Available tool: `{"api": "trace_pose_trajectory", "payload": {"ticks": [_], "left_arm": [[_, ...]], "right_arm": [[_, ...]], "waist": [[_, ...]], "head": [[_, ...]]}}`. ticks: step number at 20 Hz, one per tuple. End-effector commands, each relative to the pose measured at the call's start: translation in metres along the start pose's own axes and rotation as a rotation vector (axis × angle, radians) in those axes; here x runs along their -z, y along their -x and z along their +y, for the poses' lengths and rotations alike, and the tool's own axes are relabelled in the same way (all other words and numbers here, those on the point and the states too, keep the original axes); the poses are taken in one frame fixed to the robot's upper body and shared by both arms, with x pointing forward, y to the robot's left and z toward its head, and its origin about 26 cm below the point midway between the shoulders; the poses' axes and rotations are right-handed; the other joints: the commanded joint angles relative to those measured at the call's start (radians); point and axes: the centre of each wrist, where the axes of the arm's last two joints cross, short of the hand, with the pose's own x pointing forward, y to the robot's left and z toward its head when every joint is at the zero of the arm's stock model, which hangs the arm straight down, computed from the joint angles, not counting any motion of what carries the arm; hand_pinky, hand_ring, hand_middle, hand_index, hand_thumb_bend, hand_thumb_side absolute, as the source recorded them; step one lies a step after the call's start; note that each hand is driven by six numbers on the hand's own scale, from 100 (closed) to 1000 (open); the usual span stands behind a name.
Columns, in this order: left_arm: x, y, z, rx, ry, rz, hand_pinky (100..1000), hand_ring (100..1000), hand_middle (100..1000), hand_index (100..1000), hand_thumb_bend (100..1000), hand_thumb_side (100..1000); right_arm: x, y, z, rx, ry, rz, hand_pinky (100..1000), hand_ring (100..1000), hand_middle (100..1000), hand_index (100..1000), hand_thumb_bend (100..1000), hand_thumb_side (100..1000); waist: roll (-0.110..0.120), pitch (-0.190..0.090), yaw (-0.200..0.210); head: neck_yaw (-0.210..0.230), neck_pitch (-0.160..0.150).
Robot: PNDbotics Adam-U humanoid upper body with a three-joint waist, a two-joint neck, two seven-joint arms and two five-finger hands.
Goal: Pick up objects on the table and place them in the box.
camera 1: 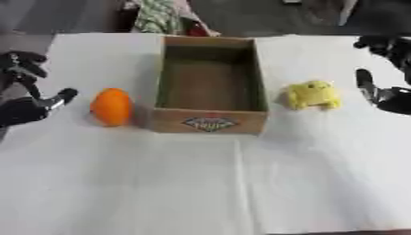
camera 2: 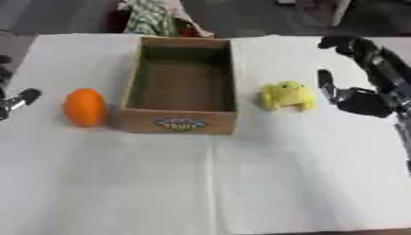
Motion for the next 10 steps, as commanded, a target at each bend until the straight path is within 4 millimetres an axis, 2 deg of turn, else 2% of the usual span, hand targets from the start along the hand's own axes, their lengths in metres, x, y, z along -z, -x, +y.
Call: {"api": "trace_pose_trajectory", "payload": {"ticks": [1,10], "left_arm": [[0.005,-0.008,0.011,0.047,0.002,-0.028,751,380,535,741,604,169],[0.017,-0.007,0.007,0.103,0.115,-0.024,748,391,547,747,577,159]], "right_arm": [[0.002,-0.004,-0.009,-0.016,0.008,-0.013,969,1000,813,896,100,210],[0.003,-0.004,-0.008,-0.014,0.001,-0.017,969,1000,813,897,100,209]], "waist": [[0.002,-0.019,0.000],[0.001,-0.019,-0.005]], "head": [[0.002,-0.006],[0.008,-0.005]]}}
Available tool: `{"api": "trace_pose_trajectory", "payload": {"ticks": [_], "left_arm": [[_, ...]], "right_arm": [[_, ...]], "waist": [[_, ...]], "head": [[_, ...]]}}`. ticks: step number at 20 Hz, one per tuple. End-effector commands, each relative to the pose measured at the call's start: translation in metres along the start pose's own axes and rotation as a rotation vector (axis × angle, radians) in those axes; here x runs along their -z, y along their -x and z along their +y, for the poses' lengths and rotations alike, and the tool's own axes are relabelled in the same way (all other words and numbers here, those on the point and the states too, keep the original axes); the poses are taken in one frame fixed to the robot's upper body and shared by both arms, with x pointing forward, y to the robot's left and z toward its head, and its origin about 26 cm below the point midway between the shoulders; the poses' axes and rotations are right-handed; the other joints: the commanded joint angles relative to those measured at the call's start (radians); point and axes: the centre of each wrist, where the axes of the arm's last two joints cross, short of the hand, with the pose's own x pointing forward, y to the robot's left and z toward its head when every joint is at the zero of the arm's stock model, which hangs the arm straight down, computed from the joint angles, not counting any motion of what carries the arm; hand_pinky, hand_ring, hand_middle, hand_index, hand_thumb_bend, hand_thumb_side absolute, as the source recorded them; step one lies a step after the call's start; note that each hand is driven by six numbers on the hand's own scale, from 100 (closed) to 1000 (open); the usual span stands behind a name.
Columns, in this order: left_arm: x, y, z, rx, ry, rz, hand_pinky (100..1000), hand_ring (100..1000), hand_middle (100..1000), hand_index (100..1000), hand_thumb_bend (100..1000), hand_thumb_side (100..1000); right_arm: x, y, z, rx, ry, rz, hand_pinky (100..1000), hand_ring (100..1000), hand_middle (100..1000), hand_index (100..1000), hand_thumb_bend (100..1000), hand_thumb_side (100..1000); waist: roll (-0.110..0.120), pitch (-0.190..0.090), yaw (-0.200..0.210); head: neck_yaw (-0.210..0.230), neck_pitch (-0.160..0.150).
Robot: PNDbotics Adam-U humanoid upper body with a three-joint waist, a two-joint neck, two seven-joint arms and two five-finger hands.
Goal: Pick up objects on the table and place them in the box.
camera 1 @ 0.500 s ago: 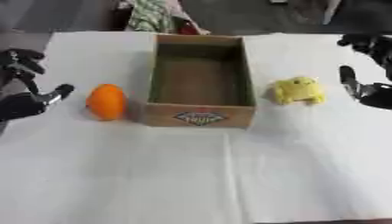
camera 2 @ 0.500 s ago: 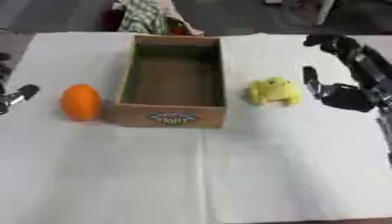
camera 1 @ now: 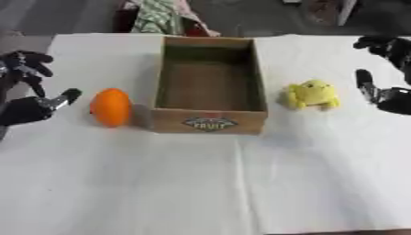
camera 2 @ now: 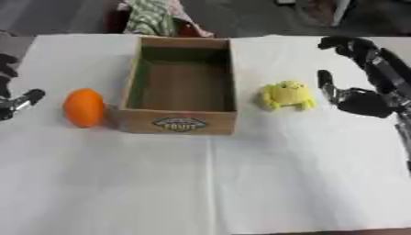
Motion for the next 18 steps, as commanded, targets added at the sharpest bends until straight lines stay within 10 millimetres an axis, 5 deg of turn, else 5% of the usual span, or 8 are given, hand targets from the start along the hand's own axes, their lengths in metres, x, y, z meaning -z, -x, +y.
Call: {"api": "trace_pose_trajectory", "payload": {"ticks": [1,9,18], "left_arm": [[0.006,-0.003,0.010,0.065,0.044,-0.008,748,391,547,747,577,159],[0.028,0.004,-0.001,0.160,0.216,0.020,739,407,550,748,552,145],[0.031,0.007,-0.002,0.172,0.231,0.019,739,407,550,748,552,145]], "right_arm": [[0.003,-0.004,-0.009,-0.018,0.006,-0.016,969,1000,813,897,100,209],[0.004,-0.004,-0.008,-0.014,0.002,-0.020,970,1000,814,897,100,209],[0.004,-0.004,-0.008,-0.014,0.001,-0.020,970,1000,814,897,100,209]], "waist": [[0.000,-0.018,-0.003],[0.000,-0.019,-0.007],[0.000,-0.019,-0.007]], "head": [[0.004,-0.006],[0.010,0.001],[0.010,0.003]]}}
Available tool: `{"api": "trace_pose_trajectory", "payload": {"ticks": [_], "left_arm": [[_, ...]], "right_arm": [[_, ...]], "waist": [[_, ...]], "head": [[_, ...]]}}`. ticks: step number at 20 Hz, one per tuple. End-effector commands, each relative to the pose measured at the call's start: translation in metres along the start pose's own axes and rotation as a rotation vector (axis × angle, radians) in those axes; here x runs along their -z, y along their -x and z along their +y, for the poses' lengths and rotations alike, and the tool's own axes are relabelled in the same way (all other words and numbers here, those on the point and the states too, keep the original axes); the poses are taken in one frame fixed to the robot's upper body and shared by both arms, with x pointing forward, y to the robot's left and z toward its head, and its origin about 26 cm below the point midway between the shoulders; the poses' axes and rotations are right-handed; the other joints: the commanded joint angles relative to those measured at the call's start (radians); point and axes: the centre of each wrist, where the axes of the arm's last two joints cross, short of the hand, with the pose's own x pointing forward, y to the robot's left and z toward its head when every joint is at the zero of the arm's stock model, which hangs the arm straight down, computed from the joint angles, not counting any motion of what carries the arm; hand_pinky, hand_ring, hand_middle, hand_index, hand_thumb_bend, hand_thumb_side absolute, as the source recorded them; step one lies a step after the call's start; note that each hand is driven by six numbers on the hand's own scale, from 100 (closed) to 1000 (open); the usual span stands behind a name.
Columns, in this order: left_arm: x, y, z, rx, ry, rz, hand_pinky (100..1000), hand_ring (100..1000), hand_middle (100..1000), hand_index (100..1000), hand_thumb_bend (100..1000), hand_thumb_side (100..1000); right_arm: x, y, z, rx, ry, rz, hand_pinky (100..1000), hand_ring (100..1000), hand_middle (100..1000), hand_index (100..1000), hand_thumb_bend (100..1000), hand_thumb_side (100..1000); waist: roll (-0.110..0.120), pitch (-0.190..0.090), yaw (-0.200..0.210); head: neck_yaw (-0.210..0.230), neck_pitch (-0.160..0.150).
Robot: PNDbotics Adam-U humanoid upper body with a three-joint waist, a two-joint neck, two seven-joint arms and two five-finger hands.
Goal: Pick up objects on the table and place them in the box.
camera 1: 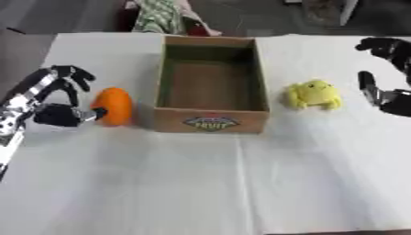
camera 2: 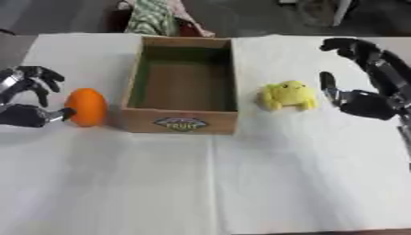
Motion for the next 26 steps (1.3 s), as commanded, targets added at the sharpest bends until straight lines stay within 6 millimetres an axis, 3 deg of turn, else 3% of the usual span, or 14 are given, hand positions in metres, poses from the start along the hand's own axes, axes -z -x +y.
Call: {"api": "trace_pose_trajectory", "payload": {"ticks": [1,7,17,23,24,25,26], "left_arm": [[-0.001,-0.005,0.015,0.039,-0.019,-0.012,739,407,550,748,552,145],[0.023,-0.001,0.002,0.100,-0.016,0.077,732,442,564,756,528,153],[0.037,0.008,-0.012,0.247,0.018,0.100,723,458,564,753,488,142],[0.037,0.008,-0.013,0.324,0.039,0.101,675,370,466,648,266,100],[0.037,0.008,-0.012,0.330,0.038,0.100,640,285,383,553,172,100],[0.037,0.007,-0.011,0.336,0.031,0.096,636,274,371,542,162,100],[0.036,0.006,-0.010,0.340,0.019,0.093,610,200,288,462,102,100]], "right_arm": [[0.003,-0.005,-0.011,-0.024,0.006,-0.020,970,1000,814,897,100,209],[0.004,-0.005,-0.009,-0.017,-0.003,-0.025,972,1000,814,898,100,209],[0.005,-0.005,-0.008,-0.014,-0.007,-0.029,971,1000,815,898,100,209],[0.005,-0.005,-0.008,-0.015,-0.006,-0.027,971,1000,814,898,100,209],[0.005,-0.005,-0.008,-0.015,-0.006,-0.027,971,1000,814,898,100,209],[0.005,-0.005,-0.008,-0.016,-0.006,-0.027,971,1000,814,898,100,209],[0.005,-0.005,-0.008,-0.016,-0.006,-0.027,971,1000,814,898,100,209]], "waist": [[0.001,-0.019,-0.001],[0.001,-0.020,-0.008],[-0.001,-0.023,-0.010],[-0.001,-0.024,-0.010],[-0.001,-0.024,-0.010],[-0.001,-0.024,-0.009],[-0.001,-0.024,-0.009]], "head": [[0.001,0.000],[0.010,0.001],[0.012,0.001],[0.011,0.001],[0.010,0.001],[0.010,0.001],[0.009,0.001]]}}
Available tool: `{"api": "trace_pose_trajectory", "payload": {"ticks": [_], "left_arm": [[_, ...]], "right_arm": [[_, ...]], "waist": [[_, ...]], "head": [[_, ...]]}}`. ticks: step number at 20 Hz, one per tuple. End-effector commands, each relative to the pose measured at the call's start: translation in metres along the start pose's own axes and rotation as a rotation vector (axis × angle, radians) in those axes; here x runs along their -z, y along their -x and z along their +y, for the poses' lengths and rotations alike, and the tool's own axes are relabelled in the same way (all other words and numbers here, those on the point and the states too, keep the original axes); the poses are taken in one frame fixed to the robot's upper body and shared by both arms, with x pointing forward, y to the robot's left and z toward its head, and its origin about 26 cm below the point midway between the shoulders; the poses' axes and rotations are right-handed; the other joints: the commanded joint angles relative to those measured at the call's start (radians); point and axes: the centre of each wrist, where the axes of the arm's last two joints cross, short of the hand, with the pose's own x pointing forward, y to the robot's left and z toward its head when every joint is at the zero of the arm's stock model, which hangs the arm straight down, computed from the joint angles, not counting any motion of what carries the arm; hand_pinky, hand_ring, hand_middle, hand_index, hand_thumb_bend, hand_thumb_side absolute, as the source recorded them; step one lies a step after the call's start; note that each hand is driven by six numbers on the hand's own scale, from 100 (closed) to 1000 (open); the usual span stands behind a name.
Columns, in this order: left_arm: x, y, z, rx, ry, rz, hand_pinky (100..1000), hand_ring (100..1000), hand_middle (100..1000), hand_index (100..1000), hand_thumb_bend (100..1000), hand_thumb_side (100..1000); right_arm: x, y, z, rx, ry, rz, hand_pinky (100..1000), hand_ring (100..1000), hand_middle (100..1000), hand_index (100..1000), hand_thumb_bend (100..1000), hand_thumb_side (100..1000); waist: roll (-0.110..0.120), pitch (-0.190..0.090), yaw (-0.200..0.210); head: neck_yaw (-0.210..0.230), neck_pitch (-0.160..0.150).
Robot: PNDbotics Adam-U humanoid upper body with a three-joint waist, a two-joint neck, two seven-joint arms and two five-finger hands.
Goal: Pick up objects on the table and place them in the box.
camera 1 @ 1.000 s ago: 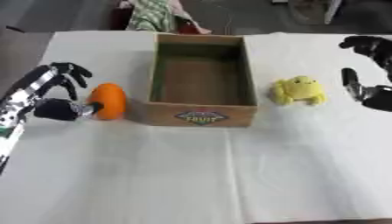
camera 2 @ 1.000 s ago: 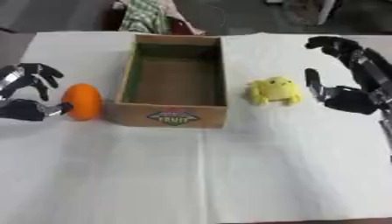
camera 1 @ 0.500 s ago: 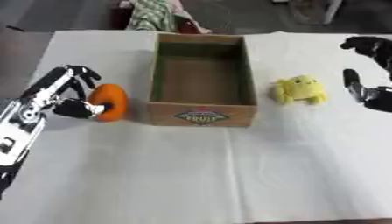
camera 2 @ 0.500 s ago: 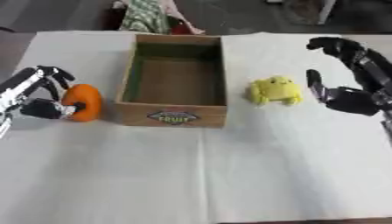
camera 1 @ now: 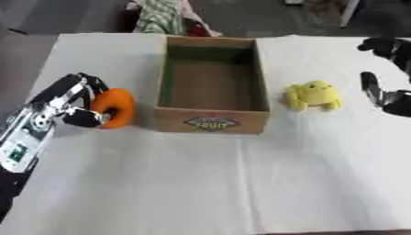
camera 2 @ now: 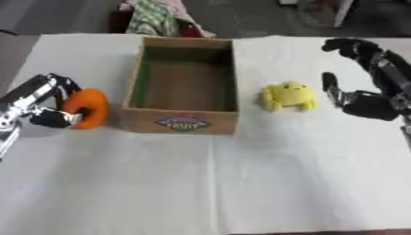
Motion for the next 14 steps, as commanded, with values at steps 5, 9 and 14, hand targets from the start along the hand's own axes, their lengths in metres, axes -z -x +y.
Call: {"api": "trace_pose_trajectory", "payload": {"ticks": [5,9,14], "left_arm": [[-0.004,-0.004,0.022,0.022,-0.103,-0.010,604,180,205,368,105,100],[-0.009,-0.010,0.035,-0.003,-0.159,-0.031,608,174,194,344,149,100],[-0.014,-0.026,0.057,-0.037,-0.238,-0.088,617,173,212,364,185,100]], "right_arm": [[0.003,-0.004,-0.009,-0.020,0.008,-0.017,971,1000,814,897,100,209],[0.002,-0.004,-0.009,-0.020,0.010,-0.015,971,1000,814,897,100,209],[0.002,-0.004,-0.009,-0.020,0.008,-0.013,971,1000,815,898,100,208]], "waist": [[0.000,-0.018,0.000],[0.000,-0.019,0.001],[0.000,-0.021,0.002]], "head": [[-0.004,0.000],[-0.006,0.001],[-0.006,0.002]]}}
